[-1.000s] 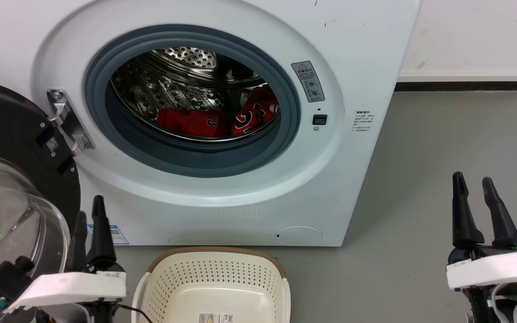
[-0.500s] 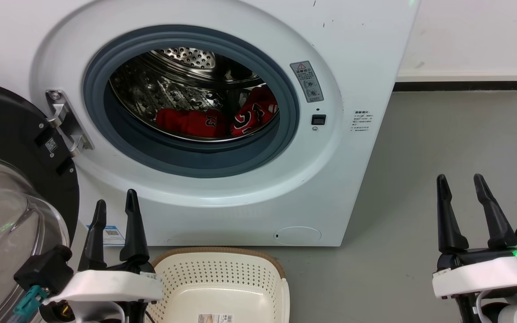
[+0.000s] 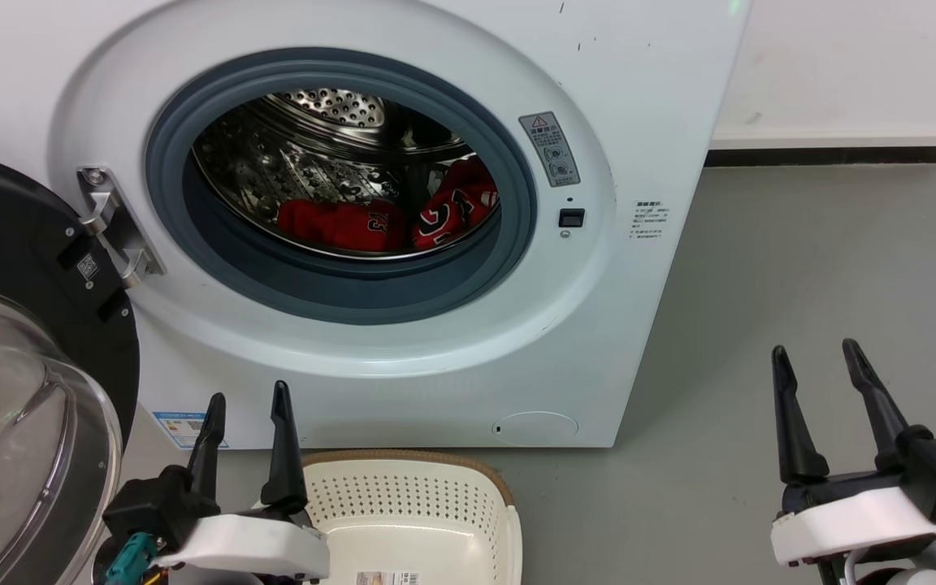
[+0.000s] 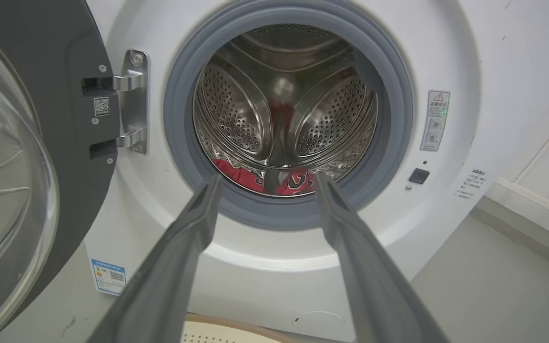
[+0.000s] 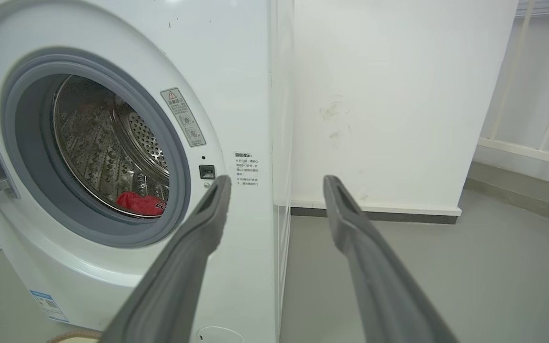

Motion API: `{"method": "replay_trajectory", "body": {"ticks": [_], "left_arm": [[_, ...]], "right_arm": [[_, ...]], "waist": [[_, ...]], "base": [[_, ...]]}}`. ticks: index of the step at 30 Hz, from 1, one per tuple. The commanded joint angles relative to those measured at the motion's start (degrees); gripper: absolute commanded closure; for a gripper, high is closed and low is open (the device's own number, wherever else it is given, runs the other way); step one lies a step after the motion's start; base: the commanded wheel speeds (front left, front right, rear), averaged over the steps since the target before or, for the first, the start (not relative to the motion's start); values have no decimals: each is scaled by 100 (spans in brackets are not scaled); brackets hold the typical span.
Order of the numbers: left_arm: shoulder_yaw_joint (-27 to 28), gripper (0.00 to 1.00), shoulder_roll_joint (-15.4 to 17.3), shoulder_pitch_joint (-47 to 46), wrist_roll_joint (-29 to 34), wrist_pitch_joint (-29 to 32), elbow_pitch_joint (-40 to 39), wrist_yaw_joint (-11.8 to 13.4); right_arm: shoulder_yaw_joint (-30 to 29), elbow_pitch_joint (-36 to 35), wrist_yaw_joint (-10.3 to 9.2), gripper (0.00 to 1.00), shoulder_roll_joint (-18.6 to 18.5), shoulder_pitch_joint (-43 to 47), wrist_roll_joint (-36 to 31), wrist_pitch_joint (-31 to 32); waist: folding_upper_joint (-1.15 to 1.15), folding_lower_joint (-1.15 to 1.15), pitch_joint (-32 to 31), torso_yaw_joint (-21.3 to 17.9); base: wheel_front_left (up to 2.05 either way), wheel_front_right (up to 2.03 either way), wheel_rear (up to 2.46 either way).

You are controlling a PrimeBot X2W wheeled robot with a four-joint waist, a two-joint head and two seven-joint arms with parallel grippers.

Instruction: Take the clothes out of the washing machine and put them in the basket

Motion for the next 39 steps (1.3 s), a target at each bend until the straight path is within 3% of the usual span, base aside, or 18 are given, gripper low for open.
{"method": "replay_trajectory", "body": {"ticks": [1,19,30,39], "left_arm": [[-43,0,36,-32,192,-63,-32,-18],[-447,0,231,54,1221,-279,327,177],[-551,0,257,90,1524,-392,395,330],[-393,0,168,169,1765,-482,475,137]], "right_arm": [[-19,38,-1,0,-28,29,-108,-50],[37,256,-1,0,-33,125,-813,-266],[107,284,-2,0,-36,187,-918,-374],[24,780,-2,0,-33,181,-534,-469]], "waist": [[0,0,-2,-7],[0,0,-6,-41],[0,0,-8,-61],[0,0,3,-90]], "base": [[0,0,0],[0,0,0],[0,0,0],[0,0,0]]}}
